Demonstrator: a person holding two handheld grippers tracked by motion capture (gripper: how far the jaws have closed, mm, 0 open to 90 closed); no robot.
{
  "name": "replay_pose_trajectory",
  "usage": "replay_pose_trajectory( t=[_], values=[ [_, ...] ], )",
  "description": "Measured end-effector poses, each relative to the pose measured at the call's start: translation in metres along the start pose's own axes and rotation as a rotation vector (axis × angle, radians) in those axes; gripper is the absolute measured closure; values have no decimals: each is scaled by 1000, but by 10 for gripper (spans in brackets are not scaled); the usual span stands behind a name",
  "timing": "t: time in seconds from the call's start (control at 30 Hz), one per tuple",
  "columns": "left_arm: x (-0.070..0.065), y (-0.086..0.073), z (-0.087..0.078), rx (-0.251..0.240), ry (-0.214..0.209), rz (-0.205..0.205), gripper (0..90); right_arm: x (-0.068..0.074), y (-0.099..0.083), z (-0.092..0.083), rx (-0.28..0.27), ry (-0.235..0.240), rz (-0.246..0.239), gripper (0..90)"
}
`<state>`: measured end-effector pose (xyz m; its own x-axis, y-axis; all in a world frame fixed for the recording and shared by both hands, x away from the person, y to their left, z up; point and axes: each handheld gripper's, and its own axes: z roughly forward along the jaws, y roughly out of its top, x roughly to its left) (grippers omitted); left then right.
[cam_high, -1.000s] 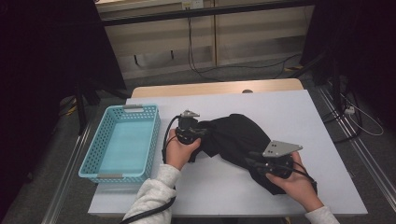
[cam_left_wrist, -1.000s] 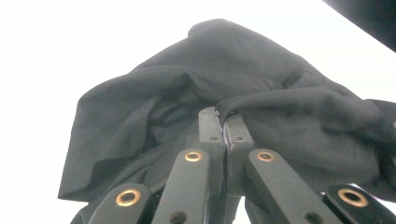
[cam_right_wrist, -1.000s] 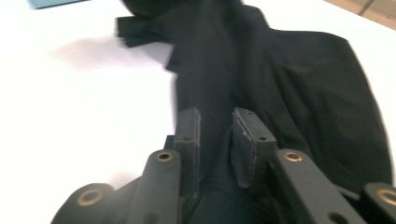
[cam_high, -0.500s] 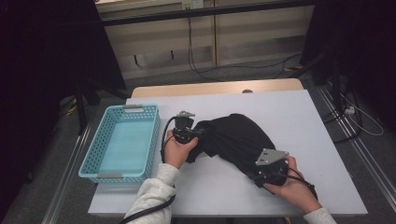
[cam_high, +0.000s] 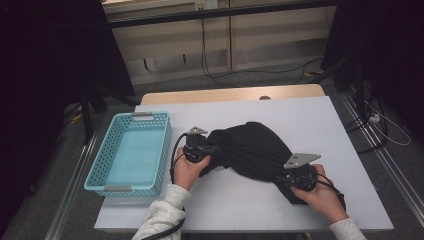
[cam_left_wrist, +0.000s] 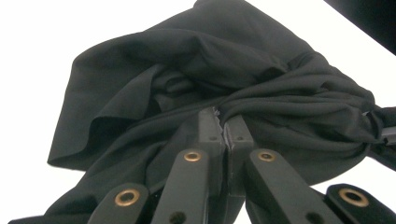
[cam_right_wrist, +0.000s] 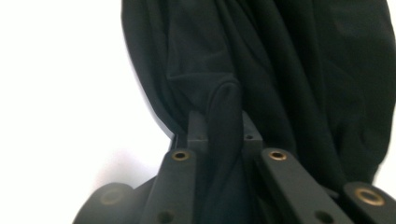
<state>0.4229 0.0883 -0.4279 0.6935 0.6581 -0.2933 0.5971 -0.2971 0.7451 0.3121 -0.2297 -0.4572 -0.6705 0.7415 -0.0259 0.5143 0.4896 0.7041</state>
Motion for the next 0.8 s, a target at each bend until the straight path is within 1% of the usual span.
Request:
replay_pose_trajectory(
  t=[0.07,0.1,0.13,0.23,0.27,0.3,0.33,0.37,0.4,0.43,0.47,0.5,0.53,0.57,0.6,0.63,0.67,0.7,0.73,0.77,0.8],
  values=[
    [0,0,-5,-10,-1,4,886,5,4,2,-5,37,0,826],
    [-1,0,-7,-17,-3,6,885,8,6,3,-12,76,3,827],
    [-1,1,-9,-23,-4,6,886,12,10,4,-19,101,0,828],
    [-1,3,-16,-37,0,14,885,29,24,4,-70,184,-16,829],
    [0,4,-18,-41,0,14,885,36,32,4,-101,220,-25,829],
    [1,4,-19,-39,0,17,885,40,36,3,-124,250,-21,829],
    [2,4,-20,-48,0,12,884,44,41,1,-151,277,-13,829],
    [3,4,-21,-52,3,15,884,47,46,0,-177,295,-7,829],
    [4,3,-21,-46,0,9,883,47,49,-2,-221,309,22,829],
    [6,2,-20,-49,5,2,882,45,50,-4,-249,305,43,828],
    [7,1,-20,-46,8,1,883,38,50,-6,-283,290,77,827],
    [8,0,-20,-44,14,1,882,32,49,-7,-290,266,93,823],
    [10,-2,-19,-34,20,-4,882,23,45,-8,-306,231,135,818],
    [11,-4,-17,-31,24,-5,882,10,37,-7,-327,189,187,809],
    [12,-5,-16,-22,31,1,882,0,31,-6,-334,143,217,788],
    [13,-6,-15,-20,33,-8,882,-6,26,-4,-324,94,229,784],
    [14,-7,-13,-12,39,-8,882,-14,20,-3,-295,51,234,787],
    [15,-8,-12,-12,45,-9,881,-21,14,-2,-275,38,245,780],
    [15,-8,-11,-14,48,-13,879,-25,9,-1,-259,19,244,769],
    [15,-8,-9,-16,47,-18,875,-28,5,-2,-248,-3,244,745],
    [15,-8,-8,-5,48,-11,874,-29,3,-2,-244,-10,249,700]
  ],
)
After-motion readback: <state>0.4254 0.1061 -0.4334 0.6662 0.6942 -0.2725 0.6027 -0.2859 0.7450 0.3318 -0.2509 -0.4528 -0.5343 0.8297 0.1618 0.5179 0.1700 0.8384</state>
